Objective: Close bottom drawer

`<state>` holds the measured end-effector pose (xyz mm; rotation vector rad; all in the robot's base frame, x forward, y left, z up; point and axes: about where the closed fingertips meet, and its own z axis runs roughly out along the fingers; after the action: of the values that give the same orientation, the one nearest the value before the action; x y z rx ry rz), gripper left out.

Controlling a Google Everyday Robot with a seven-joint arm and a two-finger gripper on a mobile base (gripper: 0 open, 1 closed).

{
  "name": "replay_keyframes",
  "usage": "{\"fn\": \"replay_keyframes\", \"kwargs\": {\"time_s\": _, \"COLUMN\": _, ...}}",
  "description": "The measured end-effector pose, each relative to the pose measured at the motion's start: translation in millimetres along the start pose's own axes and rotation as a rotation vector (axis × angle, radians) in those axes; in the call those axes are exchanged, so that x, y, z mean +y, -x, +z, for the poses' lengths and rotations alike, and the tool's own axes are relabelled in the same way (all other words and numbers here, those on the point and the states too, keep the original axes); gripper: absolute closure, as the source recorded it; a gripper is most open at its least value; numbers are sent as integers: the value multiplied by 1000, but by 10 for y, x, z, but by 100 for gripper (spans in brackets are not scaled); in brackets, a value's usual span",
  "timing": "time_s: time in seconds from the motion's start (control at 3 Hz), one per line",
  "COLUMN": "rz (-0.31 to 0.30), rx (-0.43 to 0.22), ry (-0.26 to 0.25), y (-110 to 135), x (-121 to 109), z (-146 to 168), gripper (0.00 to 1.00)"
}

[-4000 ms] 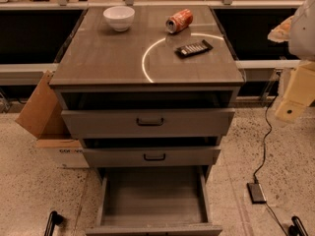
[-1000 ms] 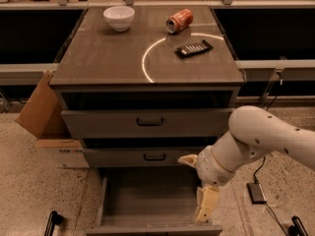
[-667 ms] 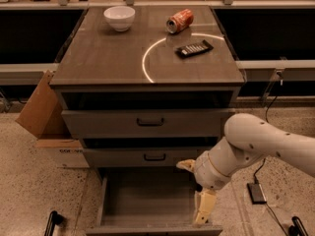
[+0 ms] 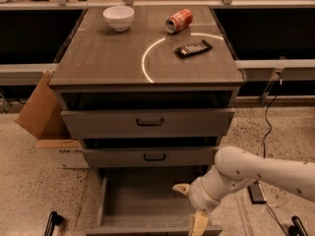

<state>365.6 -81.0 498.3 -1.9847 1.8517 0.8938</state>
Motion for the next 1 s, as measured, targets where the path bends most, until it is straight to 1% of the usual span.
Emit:
{"fn": "replay_keyframes", "kwargs": {"time_s": 0.33, "rz": 3, "rx": -39, "ry": 23, "y": -266, "x": 5, "z": 423, "gripper": 0}}
{"fn": "replay_keyframes", "kwargs": {"time_s": 0.67, "rz": 29, "rx": -78, "ry": 72, "y": -492, "x": 53, "z": 873, "gripper": 0}}
{"fn": "replay_keyframes", "kwargs": {"time_s": 1.0, "rz": 29, "rx": -81, "ry": 72, "y": -511, "x": 55, "z": 890, "gripper": 0}}
